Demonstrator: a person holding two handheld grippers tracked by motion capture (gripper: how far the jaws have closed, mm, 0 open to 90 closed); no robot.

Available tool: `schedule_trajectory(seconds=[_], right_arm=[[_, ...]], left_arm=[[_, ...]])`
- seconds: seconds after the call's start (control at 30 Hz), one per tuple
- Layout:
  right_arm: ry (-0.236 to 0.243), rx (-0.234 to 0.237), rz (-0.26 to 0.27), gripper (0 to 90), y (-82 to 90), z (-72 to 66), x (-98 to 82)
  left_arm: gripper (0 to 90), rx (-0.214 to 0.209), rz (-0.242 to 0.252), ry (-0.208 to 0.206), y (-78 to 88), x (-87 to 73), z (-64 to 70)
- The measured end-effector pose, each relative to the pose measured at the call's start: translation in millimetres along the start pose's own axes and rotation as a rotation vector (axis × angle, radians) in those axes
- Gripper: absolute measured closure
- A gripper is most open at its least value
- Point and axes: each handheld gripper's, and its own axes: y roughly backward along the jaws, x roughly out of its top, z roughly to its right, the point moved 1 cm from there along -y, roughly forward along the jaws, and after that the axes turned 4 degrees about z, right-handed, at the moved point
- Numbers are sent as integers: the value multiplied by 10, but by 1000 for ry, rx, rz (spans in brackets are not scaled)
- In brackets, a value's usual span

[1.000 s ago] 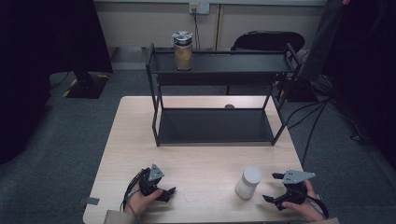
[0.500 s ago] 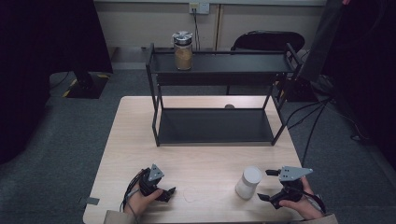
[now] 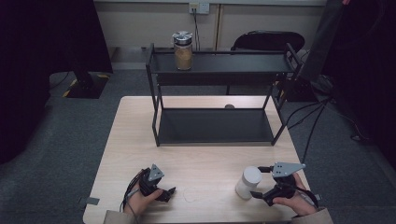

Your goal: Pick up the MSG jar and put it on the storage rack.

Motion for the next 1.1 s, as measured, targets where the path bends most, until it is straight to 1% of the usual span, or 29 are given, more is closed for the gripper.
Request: schedule_trajectory(seconds=[0.27,0.3,0.4,0.47,0.5,0.57,0.63,0.7,0.73,0.8,0.87,1.0,1.1], right_arm=[[-38,3,27,7,-100,9,-10],[-35,2,30,15,-108,6,-13],[-21,17,45,84,-126,19,-27],[4,28,50,128,-139,29,-25],[13,25,53,138,-145,25,-23],[23,31,65,186,-152,33,-28],[33,32,69,203,-152,33,-25],[44,47,72,251,-150,50,-19],[49,43,73,252,-148,44,-18],[54,52,85,291,-147,55,-35],[63,50,96,322,-145,58,-55],[78,55,108,335,-150,61,-79],[80,51,115,337,-151,54,-92]], left_arm=[[0,0,-1,-1,0,1,0],[0,0,0,0,0,0,0],[0,0,0,0,0,1,0],[0,0,0,0,0,1,0],[0,0,0,-1,0,1,-1],[0,0,0,0,0,1,0],[0,0,-1,-3,1,2,-1],[0,0,-1,-1,0,1,0],[0,0,0,0,0,0,0],[0,0,-1,-1,0,1,0],[0,0,-1,-3,1,2,-1],[0,0,0,-1,0,1,-1],[0,0,-1,0,0,1,0]])
